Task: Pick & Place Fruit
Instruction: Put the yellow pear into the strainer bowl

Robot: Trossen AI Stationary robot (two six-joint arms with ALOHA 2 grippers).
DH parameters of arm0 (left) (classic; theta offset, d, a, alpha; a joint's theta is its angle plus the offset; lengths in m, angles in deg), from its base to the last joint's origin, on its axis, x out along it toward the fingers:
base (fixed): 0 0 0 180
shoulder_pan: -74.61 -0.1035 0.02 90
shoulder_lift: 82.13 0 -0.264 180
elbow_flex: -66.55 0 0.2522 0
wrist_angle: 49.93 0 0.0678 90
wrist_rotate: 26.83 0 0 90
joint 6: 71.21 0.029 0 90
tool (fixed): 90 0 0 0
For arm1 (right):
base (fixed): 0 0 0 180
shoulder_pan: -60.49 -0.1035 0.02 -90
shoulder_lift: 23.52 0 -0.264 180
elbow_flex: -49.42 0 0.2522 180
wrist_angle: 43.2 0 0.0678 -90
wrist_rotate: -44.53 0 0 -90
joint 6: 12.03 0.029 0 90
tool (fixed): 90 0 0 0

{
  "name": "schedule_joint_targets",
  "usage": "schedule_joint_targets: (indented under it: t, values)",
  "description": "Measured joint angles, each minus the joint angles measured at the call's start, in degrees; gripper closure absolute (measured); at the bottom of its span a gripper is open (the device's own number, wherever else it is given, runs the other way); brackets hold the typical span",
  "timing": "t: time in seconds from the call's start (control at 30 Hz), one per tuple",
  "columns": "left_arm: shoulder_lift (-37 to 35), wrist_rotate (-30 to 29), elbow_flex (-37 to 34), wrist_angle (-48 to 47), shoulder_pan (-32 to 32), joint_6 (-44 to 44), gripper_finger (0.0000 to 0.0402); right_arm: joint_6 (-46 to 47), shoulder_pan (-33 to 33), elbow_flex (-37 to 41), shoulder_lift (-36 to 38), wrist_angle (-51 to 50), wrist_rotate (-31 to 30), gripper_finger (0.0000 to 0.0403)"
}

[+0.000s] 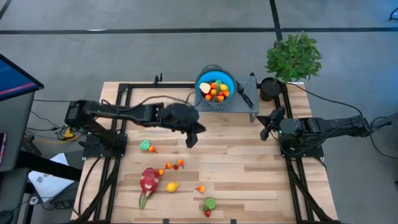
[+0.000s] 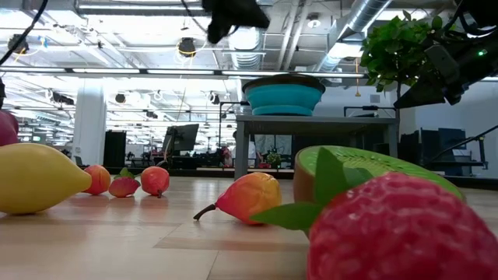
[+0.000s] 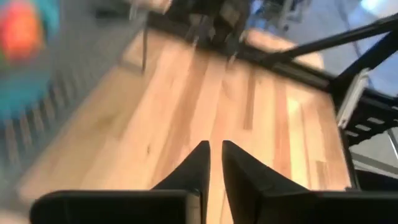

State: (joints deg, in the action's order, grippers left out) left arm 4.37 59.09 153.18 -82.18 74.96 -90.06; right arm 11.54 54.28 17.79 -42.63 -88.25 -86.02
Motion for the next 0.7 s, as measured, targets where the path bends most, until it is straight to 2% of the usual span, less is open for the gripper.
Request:
schedule_joint_targets:
  t: [0.1, 0.27, 0.5, 0.7]
  values:
    - [0.07, -2.42, -5.34, 4.58, 0.91, -7.02, 0.0386, 0.01, 0.0, 0.0, 0.01, 0.02, -0.02, 0.0403]
    - [-0.44, -1.67, -15.22, 15.89, 1.91, -12.81, 0.0398, 0.0, 0.0, 0.0, 0.02, 0.04, 0.0, 0.0403]
    - [-6.02, -0.52, -25.0, 17.19, 2.88, -12.87, 0.0398, 0.0, 0.01, 0.0, 0.02, 0.06, -0.02, 0.0403]
    - [-12.75, -0.02, -31.55, 17.33, 4.56, -8.58, 0.0398, 0.0, 0.0, 0.0, 0.0, 0.1, -0.02, 0.0403]
